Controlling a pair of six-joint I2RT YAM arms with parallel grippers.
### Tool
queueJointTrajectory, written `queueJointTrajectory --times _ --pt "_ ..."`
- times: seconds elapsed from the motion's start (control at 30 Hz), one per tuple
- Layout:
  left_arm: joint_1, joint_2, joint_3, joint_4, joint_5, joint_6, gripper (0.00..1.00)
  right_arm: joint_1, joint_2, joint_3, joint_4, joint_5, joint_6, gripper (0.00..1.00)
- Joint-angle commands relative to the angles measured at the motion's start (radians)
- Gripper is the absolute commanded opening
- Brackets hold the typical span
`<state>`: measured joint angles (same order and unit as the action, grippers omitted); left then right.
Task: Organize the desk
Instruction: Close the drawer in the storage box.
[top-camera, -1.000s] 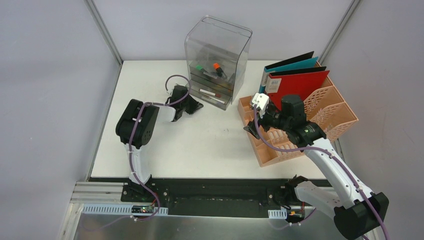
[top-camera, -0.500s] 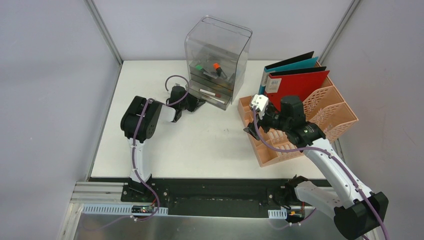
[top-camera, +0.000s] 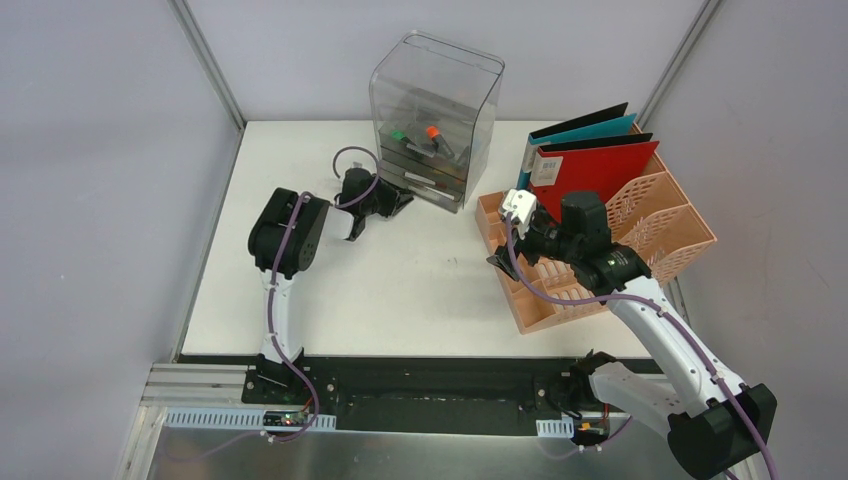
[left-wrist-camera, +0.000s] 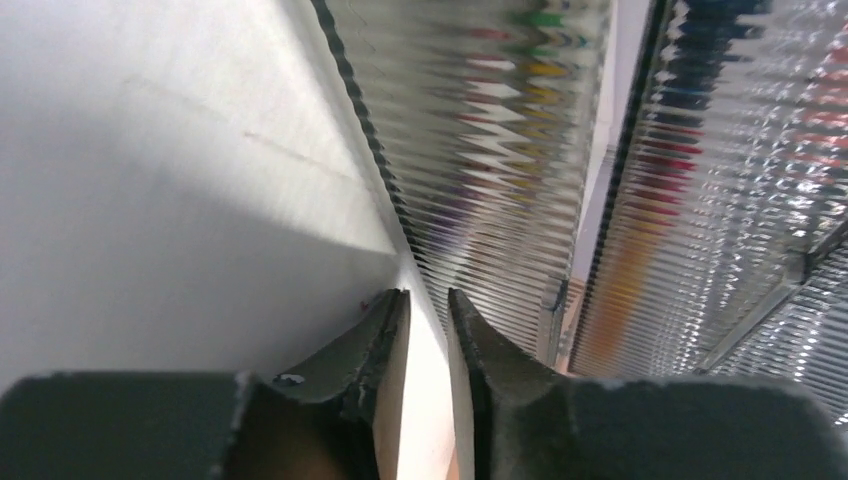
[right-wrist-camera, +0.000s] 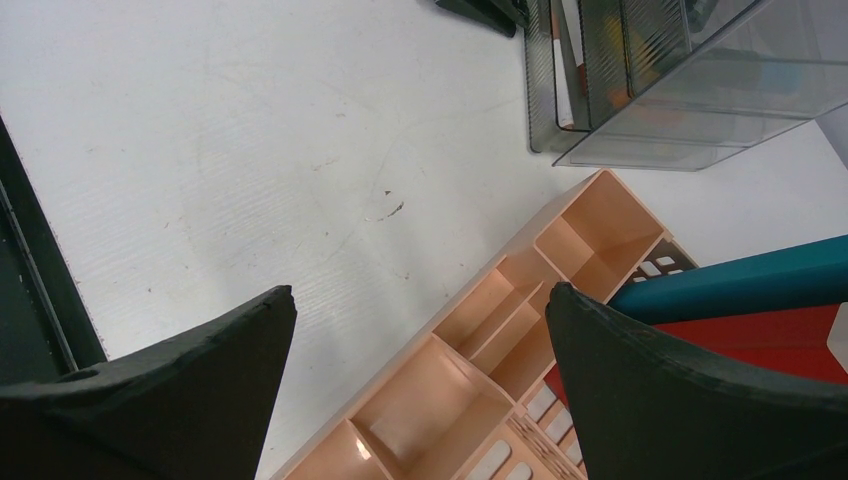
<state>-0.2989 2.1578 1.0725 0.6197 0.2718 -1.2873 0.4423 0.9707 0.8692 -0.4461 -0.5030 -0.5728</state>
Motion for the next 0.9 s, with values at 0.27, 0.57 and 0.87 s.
queueJointTrajectory --times 0.27,0.57,0.87 --pt "0.013 0.083 0.144 -0.089 0.032 0.02 0.41 0.001 -0.022 0.001 0.034 -0.018 -0.018 1.0" --pt "0.014 0.107 0.202 -0.113 0.043 0.037 0.48 0.003 -0.023 0.001 0.034 -0.01 -0.022 1.0" --pt "0.021 0.051 0.181 -0.11 0.067 0.107 0.48 -0.002 -0.021 -0.001 0.035 -0.002 -0.025 1.0"
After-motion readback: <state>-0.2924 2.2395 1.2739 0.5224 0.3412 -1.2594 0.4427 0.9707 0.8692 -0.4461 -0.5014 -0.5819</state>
